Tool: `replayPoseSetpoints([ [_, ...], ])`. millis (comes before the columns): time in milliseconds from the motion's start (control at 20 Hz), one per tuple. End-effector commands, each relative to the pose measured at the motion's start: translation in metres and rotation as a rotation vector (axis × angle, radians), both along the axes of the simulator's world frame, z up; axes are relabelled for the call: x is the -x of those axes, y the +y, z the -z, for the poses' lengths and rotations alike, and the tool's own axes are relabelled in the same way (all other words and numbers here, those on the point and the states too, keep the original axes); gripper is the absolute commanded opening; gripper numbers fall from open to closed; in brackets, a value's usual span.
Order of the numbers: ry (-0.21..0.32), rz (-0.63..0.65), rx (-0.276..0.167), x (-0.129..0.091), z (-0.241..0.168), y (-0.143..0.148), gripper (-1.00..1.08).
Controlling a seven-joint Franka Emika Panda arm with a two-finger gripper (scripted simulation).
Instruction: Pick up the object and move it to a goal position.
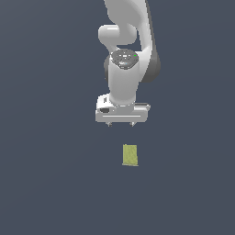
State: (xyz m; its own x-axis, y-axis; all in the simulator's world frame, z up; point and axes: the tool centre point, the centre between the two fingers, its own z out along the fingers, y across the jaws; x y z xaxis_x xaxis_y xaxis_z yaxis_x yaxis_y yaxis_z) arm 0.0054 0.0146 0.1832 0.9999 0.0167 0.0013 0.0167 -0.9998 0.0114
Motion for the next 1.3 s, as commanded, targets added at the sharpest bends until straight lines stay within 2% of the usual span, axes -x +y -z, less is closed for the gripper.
replayPoseSetpoints([
  [0, 0.0, 0.002, 0.0, -0.001, 0.001, 0.0, 1.0],
  [450, 0.0, 0.009, -0.003, -0.02, 0.026, 0.01, 1.0],
  [900, 0.001, 0.025, -0.008, -0.051, 0.081, 0.032, 1.0],
  [1250, 0.001, 0.034, -0.011, -0.064, 0.112, 0.045, 1.0],
])
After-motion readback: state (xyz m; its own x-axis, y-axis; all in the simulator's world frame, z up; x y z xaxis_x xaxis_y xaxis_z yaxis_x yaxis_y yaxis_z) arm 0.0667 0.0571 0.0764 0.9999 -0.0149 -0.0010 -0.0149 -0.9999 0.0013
